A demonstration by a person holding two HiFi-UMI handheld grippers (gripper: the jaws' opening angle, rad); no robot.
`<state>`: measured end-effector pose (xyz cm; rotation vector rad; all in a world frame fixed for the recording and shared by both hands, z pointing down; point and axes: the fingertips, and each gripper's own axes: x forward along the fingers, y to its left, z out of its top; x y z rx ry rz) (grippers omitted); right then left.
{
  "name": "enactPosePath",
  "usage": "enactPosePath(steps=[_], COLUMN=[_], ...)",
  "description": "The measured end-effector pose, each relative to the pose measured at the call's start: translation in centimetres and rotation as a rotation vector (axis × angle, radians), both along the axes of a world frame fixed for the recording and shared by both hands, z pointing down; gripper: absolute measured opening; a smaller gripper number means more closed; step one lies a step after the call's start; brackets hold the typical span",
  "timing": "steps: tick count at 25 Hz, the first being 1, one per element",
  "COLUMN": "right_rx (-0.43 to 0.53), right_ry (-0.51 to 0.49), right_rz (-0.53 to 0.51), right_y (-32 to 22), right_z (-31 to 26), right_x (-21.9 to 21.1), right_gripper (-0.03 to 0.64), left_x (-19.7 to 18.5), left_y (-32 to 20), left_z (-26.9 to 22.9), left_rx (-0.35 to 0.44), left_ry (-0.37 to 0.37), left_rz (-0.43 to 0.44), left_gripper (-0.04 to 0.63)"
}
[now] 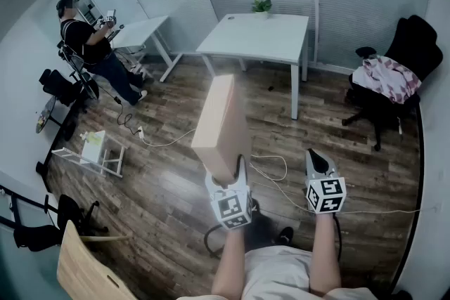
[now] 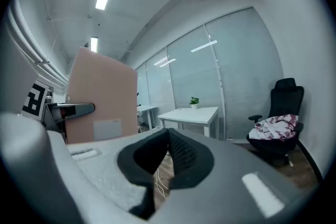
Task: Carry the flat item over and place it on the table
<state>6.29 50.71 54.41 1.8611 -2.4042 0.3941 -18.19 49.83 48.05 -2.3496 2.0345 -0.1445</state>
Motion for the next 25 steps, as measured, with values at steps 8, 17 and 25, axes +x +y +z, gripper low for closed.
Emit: enactPosePath(steps=[8,17,25], right_rx=[0.015,-0.004,0.001], right_ry=[-0.015,-0.041,-0.01], right_rz=[0.01,-0.055,-0.111], right_y=[-1.9,-7.6,-17.8], right_z=[0.5,1.3,0.0], right_x=[0.4,-1.8,-2.8], right_gripper=[0.002,0.002,0.002], left_x=[0.7,-0.2,-1.9], left_y=[-1.6,-6.8,-17.0], left_z=[1.8,3.1,1.3], left_rx=[0.013,-0.015,0.01], left_ry=[-0.013,0.013,0.018], left_rz=[0.017,0.003,-0.028], left_gripper=[0.288,0.288,0.288])
